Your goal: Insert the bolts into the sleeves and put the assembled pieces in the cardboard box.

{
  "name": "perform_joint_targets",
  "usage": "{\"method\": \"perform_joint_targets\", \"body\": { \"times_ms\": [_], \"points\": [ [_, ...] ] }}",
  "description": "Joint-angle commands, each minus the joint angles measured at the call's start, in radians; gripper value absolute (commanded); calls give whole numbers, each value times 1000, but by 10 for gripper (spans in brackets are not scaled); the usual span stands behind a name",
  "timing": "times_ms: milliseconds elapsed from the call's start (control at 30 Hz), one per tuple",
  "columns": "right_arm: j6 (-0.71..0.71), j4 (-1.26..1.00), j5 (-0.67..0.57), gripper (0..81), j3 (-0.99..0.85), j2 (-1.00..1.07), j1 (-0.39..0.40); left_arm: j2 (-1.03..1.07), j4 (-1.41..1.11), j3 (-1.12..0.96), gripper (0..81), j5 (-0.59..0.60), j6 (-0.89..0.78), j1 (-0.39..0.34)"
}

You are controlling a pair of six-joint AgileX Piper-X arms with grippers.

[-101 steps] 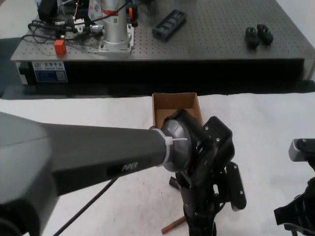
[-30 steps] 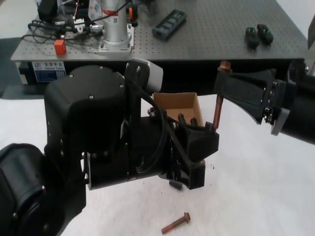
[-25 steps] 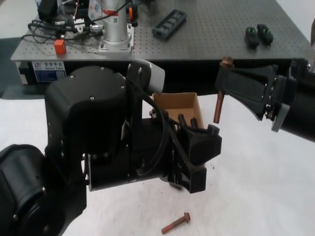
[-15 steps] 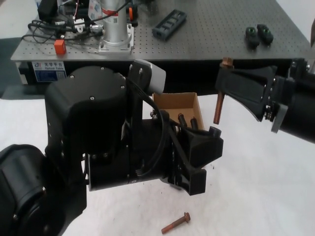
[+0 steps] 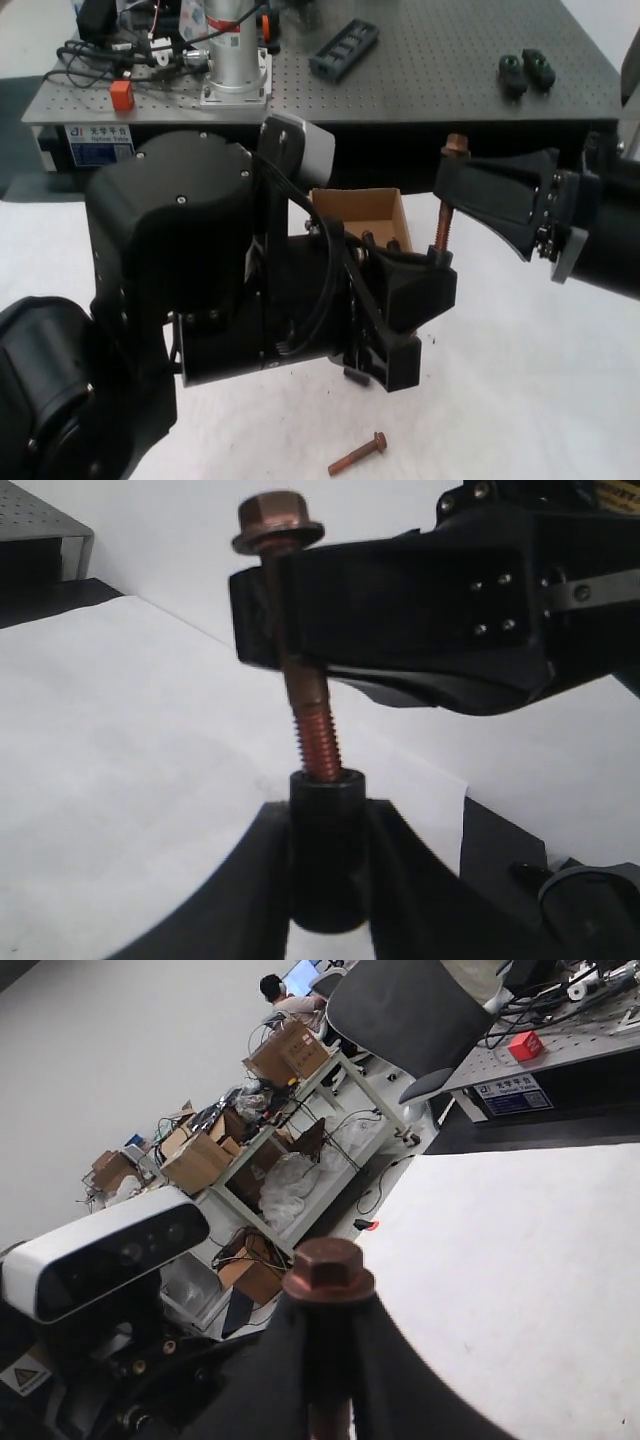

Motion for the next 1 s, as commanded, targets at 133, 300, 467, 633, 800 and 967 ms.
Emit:
{"method": "perform_joint_targets", "body": {
  "times_ms": [133, 300, 467, 633, 800, 967],
  "points": [
    [-6, 35, -51, 479, -5, 2, -5, -9, -75, -10, 7, -88, 22, -1],
    [-39, 154, -50, 431, -5, -47, -93, 17, -74, -24, 7, -349, 22, 11],
    [-140, 390, -20, 427, -5, -147, -233, 202, 11, -183, 7, -434, -29, 115],
    [-215, 623, 59, 427, -5, -200, -309, 533, 327, -543, 7, -418, -25, 211],
    [-258, 776, 196, 427, -5, -206, -314, 821, 580, -903, 7, -340, -24, 238],
    [-288, 827, 279, 427, -5, -206, -314, 1031, 743, -1163, 7, -338, -24, 247]
  ]
}}
